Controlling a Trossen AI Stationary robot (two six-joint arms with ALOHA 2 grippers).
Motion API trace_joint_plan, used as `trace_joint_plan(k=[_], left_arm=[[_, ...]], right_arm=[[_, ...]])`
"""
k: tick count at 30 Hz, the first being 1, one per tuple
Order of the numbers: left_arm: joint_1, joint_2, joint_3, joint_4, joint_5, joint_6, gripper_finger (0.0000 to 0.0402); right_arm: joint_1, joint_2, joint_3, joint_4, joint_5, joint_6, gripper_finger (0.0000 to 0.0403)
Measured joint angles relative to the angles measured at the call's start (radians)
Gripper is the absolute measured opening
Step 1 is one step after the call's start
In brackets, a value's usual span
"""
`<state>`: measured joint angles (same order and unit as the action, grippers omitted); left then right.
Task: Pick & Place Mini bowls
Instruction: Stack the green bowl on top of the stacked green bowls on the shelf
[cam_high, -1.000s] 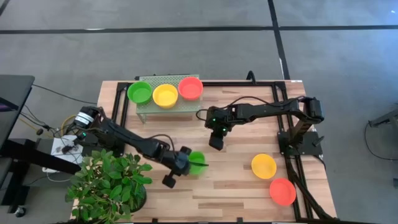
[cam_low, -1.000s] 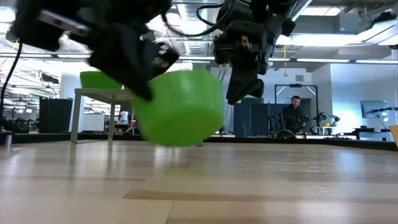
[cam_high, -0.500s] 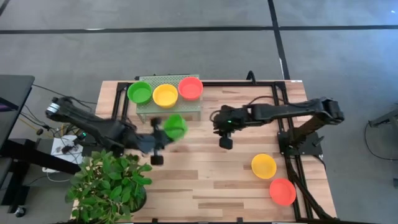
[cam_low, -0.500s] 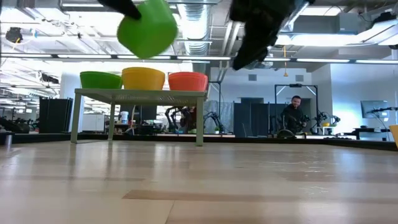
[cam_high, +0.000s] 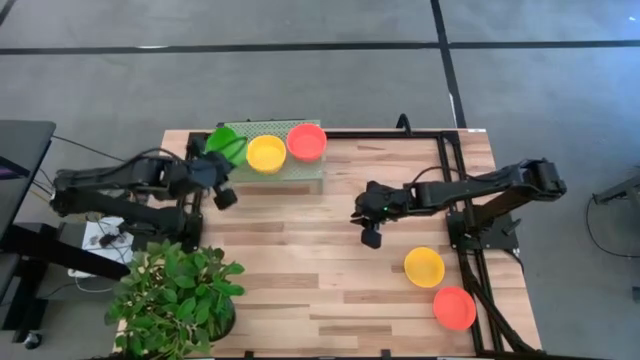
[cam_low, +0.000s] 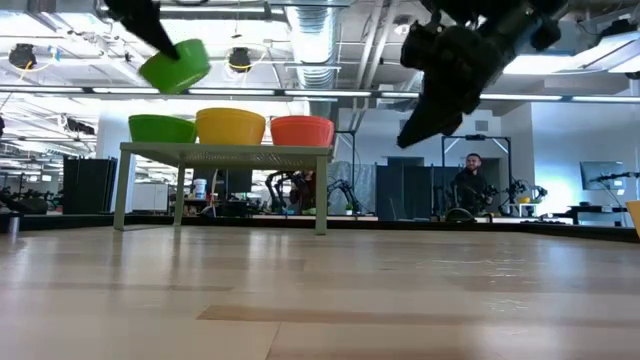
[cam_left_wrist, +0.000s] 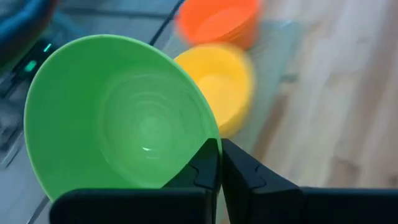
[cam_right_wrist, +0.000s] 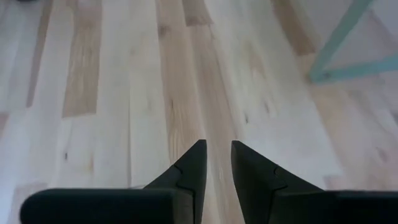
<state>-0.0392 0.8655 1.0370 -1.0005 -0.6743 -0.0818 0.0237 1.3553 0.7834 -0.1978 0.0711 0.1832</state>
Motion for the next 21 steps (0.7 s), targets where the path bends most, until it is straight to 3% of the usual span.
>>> trace_joint_plan(k=[3,9,21], left_arm=[[0.090,-0.024,0.000,-0.047,0.009,0.001,0.0012],[0.257,-0.016,-0.004,-0.106,0.139,0.005,0.0009],[0.431,0.134,-0.019,-0.096,0.212,0.138,0.0011]], right_arm=[[0.009,0.027,-0.008,0.002,-0.008,0.002,0.0069],[0.023,0.085,-0.007,0.047,-0.020,0.002,0.0069],[0.049,0.119,-0.007,0.075,-0.022,0.002,0.0069]])
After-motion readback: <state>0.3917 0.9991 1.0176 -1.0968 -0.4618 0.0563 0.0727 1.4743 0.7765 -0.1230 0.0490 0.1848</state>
